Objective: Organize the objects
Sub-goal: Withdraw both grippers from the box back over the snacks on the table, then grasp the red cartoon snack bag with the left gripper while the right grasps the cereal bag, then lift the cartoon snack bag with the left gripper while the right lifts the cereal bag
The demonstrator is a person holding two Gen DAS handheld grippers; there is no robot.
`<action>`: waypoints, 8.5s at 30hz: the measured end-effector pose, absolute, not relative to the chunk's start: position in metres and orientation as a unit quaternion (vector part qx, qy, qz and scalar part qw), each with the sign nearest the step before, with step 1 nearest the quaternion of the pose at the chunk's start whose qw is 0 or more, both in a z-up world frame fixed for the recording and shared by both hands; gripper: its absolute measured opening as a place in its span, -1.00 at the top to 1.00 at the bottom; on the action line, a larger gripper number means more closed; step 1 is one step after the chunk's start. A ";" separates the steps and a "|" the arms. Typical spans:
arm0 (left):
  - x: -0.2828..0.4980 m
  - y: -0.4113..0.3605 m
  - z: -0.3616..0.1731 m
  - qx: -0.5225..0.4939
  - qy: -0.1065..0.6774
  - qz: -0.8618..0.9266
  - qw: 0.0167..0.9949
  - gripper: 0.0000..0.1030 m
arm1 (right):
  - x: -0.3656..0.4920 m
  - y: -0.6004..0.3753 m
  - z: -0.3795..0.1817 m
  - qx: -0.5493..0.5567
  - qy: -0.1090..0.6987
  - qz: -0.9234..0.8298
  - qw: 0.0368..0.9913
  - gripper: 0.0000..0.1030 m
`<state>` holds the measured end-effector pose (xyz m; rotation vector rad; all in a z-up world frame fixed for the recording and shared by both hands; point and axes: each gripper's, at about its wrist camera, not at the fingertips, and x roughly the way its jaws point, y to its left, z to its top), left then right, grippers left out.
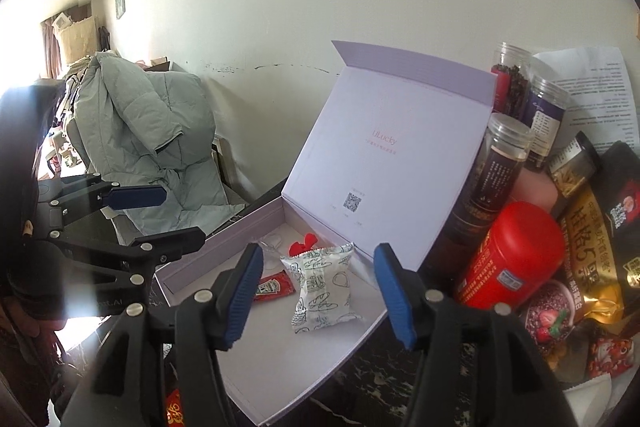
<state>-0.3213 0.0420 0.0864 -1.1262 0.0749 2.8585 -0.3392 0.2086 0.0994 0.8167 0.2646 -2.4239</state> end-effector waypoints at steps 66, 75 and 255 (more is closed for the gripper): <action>-0.079 0.067 0.087 -0.352 0.005 0.936 -0.025 -0.76 | -0.117 0.262 0.072 0.335 0.105 -0.891 0.289 -0.38; -0.064 0.056 0.059 -0.378 -0.020 0.924 -0.050 -0.80 | -0.105 0.257 0.048 0.353 0.112 -0.883 0.289 -0.53; -0.044 0.014 -0.056 -0.485 -0.056 0.872 -0.037 0.38 | -0.098 0.192 -0.058 0.430 0.098 -0.768 0.465 0.21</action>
